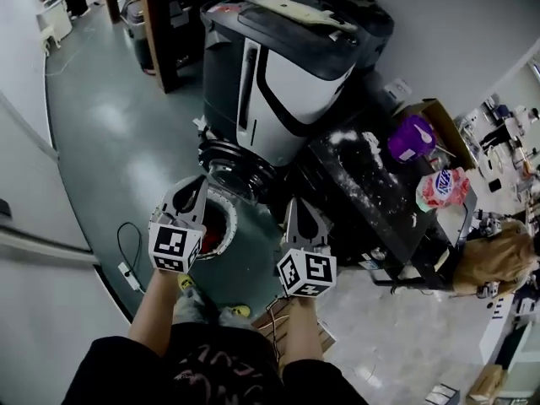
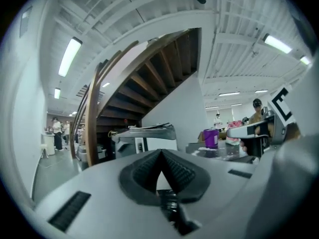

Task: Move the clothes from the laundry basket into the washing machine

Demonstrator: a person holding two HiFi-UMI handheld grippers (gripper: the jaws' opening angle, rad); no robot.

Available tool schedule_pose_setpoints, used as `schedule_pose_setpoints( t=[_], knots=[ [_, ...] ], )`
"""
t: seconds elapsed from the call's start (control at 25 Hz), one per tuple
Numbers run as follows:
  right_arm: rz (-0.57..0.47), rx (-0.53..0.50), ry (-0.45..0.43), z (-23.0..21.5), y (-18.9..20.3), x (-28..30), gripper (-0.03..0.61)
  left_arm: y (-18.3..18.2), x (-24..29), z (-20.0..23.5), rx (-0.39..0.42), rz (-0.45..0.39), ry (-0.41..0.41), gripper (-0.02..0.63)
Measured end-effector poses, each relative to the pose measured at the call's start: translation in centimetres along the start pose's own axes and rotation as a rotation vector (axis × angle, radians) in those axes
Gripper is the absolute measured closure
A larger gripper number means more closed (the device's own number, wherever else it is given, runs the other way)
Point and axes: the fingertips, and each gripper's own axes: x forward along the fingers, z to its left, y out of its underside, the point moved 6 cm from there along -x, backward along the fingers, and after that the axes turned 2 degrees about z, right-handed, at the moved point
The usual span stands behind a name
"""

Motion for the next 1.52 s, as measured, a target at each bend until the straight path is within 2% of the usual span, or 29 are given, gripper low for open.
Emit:
schedule_pose_setpoints(
  t=[0.12, 0.32, 0.56, 0.76, 1.0, 1.24, 1.32, 1.44, 1.52],
  knots=[
    [0.000, -0.005, -0.094, 4.9, -0.2, 4.0, 0.574, 0.1, -2.5, 5.6, -0.020, -0.007, -0.092, 0.603],
    [0.017, -0.028, -0.166, 12.1, -0.3, 9.6, 0.575, 0.6, -5.6, 14.3, -0.043, -0.014, -0.185, 0.603],
    [0.026, -0.077, -0.205, 16.8, -0.3, 13.4, 0.574, 1.4, -7.5, 20.0, -0.036, 0.007, -0.231, 0.603],
    [0.051, -0.075, -0.255, 17.5, 0.4, 15.9, 0.574, 2.1, -7.2, 21.5, -0.062, 0.030, -0.275, 0.603],
    [0.057, -0.080, -0.325, 16.4, 0.0, 18.7, 0.574, 1.4, -5.8, 20.8, -0.035, 0.037, -0.355, 0.603],
    [0.094, -0.078, -0.383, 16.4, 1.1, 20.3, 0.539, 2.2, -5.7, 21.0, -0.047, 0.064, -0.406, 0.601],
    [0.108, -0.077, -0.397, 16.5, 1.9, 20.7, 0.499, 2.6, -5.9, 21.3, -0.047, 0.066, -0.425, 0.599],
    [0.133, -0.079, -0.411, 17.0, 2.9, 21.3, 0.430, 3.7, -6.0, 21.9, -0.077, 0.088, -0.418, 0.555],
    [0.157, -0.075, -0.429, 17.5, 3.6, 21.7, 0.383, 4.9, -6.2, 22.3, -0.130, 0.114, -0.405, 0.426]
  ],
)
